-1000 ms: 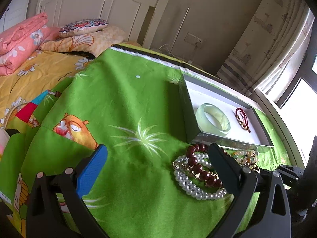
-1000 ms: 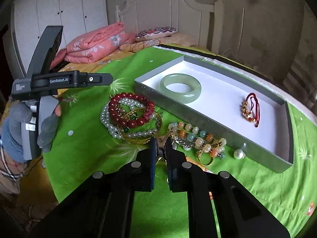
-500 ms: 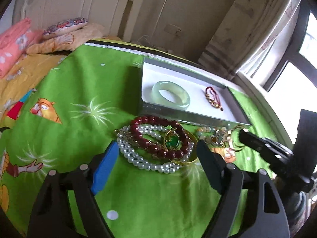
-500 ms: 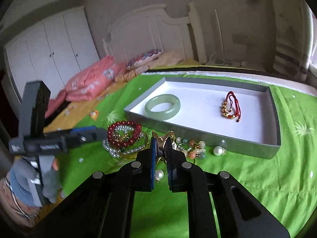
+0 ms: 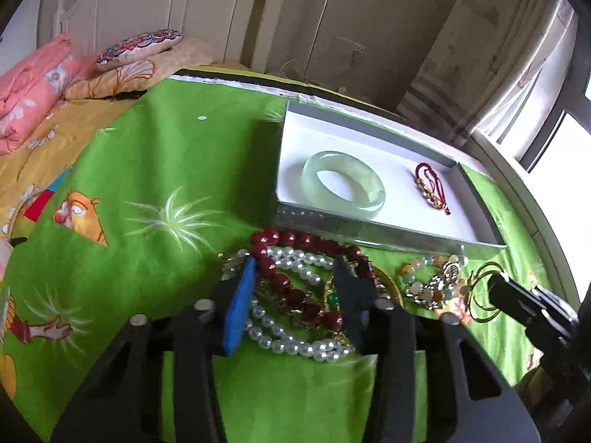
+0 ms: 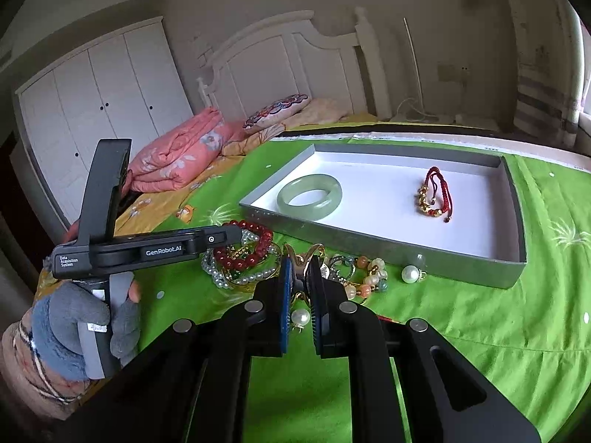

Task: Organize jewelry
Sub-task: 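Grasp the dark red bead bracelet with the left gripper while the right gripper grasps a gold pendant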

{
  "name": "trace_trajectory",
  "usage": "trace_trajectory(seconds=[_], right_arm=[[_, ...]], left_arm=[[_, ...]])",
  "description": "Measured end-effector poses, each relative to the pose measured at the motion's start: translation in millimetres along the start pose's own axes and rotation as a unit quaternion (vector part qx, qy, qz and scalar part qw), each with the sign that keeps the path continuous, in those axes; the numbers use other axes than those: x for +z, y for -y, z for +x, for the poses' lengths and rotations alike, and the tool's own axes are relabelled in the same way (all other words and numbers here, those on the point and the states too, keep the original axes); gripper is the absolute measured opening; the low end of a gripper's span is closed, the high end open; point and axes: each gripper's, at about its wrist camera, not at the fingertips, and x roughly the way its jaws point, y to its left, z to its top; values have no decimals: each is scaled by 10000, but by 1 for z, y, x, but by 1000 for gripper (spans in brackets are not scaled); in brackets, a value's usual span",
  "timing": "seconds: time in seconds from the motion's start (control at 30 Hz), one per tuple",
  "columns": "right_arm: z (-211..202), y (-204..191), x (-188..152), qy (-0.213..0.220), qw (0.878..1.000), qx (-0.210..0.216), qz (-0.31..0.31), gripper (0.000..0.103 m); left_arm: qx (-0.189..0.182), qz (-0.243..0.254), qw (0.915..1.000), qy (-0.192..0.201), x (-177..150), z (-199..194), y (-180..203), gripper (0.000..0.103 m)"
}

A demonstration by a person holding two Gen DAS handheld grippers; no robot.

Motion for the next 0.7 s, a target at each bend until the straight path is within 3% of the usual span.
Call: trace_trajectory(seconds=[0.13, 0.5, 0.7], right_arm=[[1, 1, 1, -41, 10000, -9, 25, 12], [-1, 3, 1, 16, 10000, -12, 97, 12], [0, 5, 1, 12, 9998, -49, 170, 12]], left_arm=[[-42, -15, 10000, -81, 0, 0, -6, 16], [-59, 39, 10000, -63, -5, -4, -6, 15], [9, 114, 9995, 295, -11, -22, 3, 11]])
